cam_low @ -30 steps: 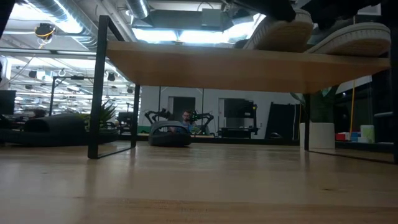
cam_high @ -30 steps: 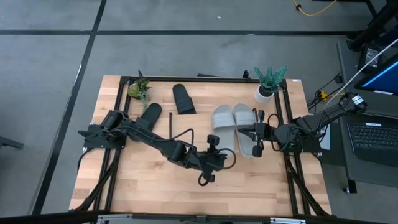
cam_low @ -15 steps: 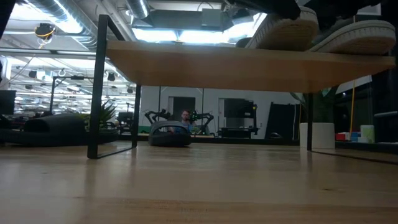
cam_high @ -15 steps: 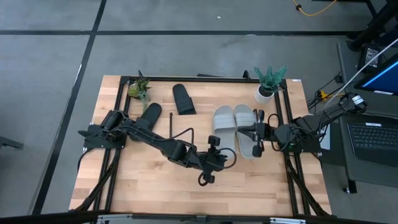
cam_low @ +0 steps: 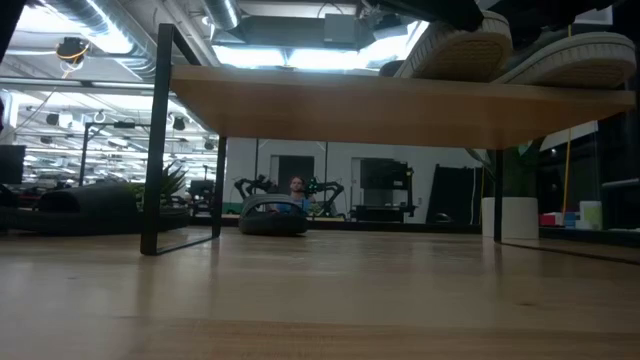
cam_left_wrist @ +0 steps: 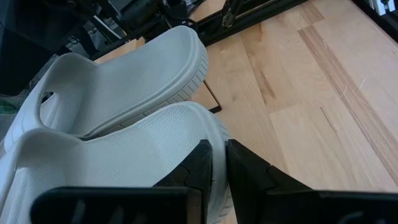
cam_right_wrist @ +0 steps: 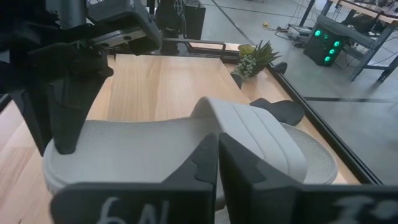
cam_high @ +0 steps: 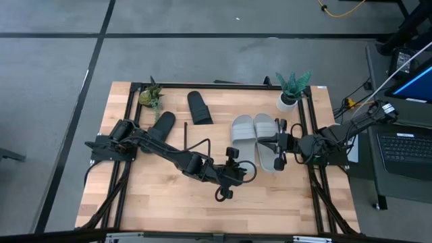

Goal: Pick and place slides into the shelf
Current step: Put the top gray slide on the shelf, then put the left black slide on the shelf

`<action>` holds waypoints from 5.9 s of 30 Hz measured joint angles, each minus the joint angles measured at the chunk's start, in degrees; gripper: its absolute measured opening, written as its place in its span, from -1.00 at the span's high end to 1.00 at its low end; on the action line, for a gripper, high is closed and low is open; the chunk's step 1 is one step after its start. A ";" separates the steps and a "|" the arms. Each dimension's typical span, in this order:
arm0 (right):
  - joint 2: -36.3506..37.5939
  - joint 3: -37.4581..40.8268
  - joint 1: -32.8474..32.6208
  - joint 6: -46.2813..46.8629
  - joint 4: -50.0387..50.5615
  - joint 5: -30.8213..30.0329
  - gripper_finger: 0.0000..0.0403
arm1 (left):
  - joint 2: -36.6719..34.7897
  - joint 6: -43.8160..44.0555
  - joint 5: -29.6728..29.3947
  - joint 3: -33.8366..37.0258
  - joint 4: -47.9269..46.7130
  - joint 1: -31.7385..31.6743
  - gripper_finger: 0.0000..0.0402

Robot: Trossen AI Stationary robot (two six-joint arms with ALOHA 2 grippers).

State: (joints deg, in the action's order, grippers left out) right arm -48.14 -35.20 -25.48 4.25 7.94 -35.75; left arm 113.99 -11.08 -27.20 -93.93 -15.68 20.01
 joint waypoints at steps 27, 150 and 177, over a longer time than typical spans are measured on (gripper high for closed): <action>-0.02 0.00 0.00 1.66 0.04 0.07 0.97 | -0.09 -1.59 -2.16 0.00 0.79 0.13 0.18; 0.11 -5.05 0.13 -11.97 -8.66 -0.11 0.85 | -64.13 21.86 6.83 34.23 -54.74 -13.66 0.30; 0.09 -5.05 0.13 -12.24 -6.83 -0.11 0.85 | -62.03 12.10 22.42 34.21 -58.15 -31.51 0.30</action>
State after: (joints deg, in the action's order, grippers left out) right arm -48.05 -40.25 -25.35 -7.99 1.11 -35.86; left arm 51.97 1.01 -4.78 -59.72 -73.83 -11.50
